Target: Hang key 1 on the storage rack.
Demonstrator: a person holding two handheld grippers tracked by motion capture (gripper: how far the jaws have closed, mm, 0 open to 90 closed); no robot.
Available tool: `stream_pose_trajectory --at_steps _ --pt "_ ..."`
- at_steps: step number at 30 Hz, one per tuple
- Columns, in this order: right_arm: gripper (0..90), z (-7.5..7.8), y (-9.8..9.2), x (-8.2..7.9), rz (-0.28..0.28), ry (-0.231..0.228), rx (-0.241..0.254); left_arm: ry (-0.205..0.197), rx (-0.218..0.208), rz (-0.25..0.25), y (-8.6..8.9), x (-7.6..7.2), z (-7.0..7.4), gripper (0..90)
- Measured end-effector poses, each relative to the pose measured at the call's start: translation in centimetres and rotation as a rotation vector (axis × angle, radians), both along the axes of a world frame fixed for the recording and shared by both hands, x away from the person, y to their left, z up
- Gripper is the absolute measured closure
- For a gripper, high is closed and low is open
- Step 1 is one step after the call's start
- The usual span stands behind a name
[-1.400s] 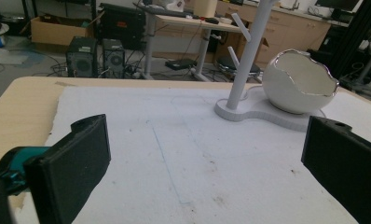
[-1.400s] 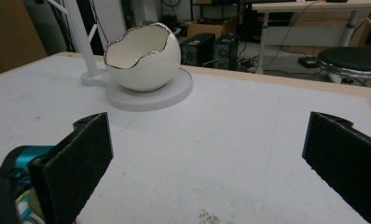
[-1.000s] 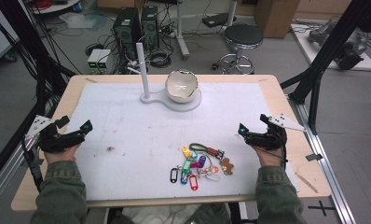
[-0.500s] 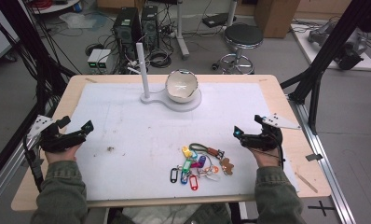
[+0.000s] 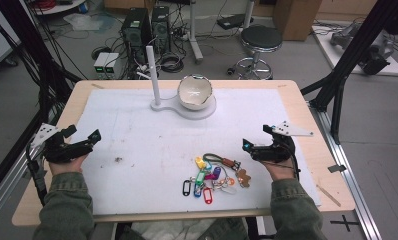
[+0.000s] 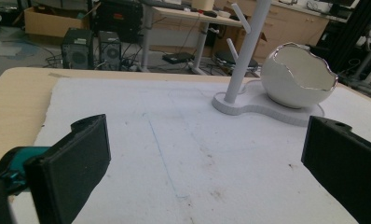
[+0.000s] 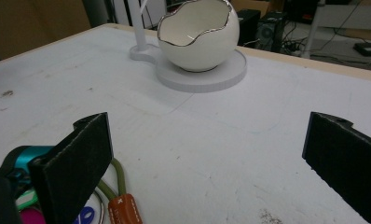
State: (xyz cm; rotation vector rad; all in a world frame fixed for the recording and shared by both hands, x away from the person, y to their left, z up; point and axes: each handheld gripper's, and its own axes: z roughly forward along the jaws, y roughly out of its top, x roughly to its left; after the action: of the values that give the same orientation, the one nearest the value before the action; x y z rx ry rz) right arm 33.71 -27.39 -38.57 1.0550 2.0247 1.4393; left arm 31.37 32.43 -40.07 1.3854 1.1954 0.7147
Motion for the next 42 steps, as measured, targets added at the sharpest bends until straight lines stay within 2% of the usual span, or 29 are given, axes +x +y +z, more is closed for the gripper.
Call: stream_pose_trajectory --at_steps 11,18,21,22,24,29,32,34,37,42 --pt "0.8 0.0 1.5 0.1 0.062 0.068 -0.038 0.003 0.001 -0.006 -0.1 0.1 -0.1 1.7" --pt "0.8 -0.3 2.8 0.2 0.112 0.110 -0.110 0.007 0.005 -0.013 -0.2 0.1 -0.1 1.7" --pt "0.8 -0.4 3.0 0.3 0.120 0.133 -0.123 0.009 0.008 -0.014 -0.2 0.1 -0.1 1.7" --pt "0.8 -0.7 3.2 0.4 0.130 0.154 -0.144 0.010 0.008 -0.014 -0.2 0.1 -0.1 1.7" --pt "0.8 -0.9 3.4 0.5 0.131 0.160 -0.169 0.009 0.010 -0.013 -0.3 0.1 -0.1 1.7" --pt "0.8 -1.2 3.7 0.7 0.150 0.188 -0.199 0.015 0.018 -0.019 -0.4 0.2 -0.2 1.7" --pt "0.8 -1.6 3.9 0.9 0.163 0.228 -0.228 0.016 0.021 -0.022 -0.4 0.2 -0.3 1.7" --pt "0.8 -1.8 4.0 1.0 0.166 0.238 -0.233 0.016 0.020 -0.022 -0.5 0.3 -0.3 1.7" --pt "0.8 -2.3 4.2 1.3 0.181 0.284 -0.255 0.017 0.022 -0.023 -0.5 0.3 -0.3 1.7" --pt "0.9 -2.5 4.4 1.4 0.186 0.308 -0.274 0.020 0.025 -0.028 -0.5 0.3 -0.3 1.7"
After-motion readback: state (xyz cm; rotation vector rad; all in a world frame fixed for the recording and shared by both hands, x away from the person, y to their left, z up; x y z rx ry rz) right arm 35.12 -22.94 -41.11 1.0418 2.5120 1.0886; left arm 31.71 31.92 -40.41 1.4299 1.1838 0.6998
